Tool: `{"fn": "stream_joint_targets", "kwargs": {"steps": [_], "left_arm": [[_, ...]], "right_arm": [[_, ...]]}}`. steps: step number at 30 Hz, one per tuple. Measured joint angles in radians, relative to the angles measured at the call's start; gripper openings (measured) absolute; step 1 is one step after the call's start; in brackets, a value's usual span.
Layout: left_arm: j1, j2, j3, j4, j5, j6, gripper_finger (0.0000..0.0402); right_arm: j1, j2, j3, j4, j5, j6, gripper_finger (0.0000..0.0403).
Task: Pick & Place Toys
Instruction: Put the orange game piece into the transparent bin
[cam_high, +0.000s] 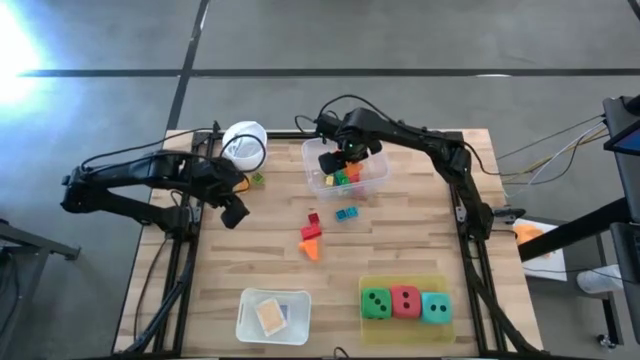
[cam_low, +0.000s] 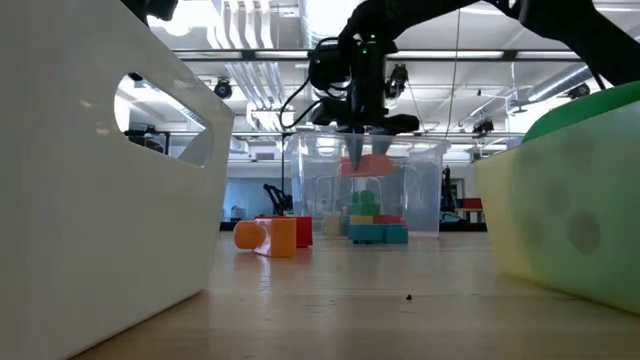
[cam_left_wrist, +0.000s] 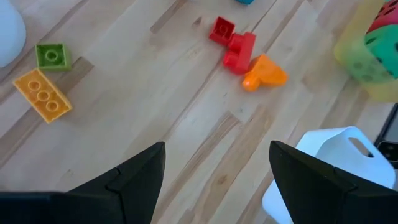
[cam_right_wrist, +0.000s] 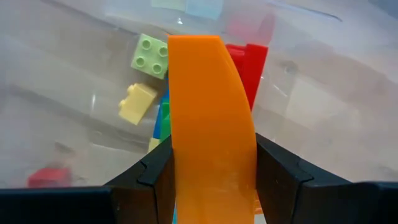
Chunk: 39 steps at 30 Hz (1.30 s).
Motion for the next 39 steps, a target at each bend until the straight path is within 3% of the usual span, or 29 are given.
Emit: {"fn": "stream_joint_targets", "kwargs": {"steps": [15, 39], "left_arm": [[0.000, 0.000, -0.031, 0.020, 0.000, -0.018, 0.0291], [0.000, 0.000, -0.031, 0.031, 0.000, -0.018, 0.0291]], "right_arm": [[0.000, -0.001, -0.141, 0.008, -0.015, 0.009, 0.0157], [0.000, -0.004, -0.173, 0.090, -0.018, -0.025, 0.0157]]}}
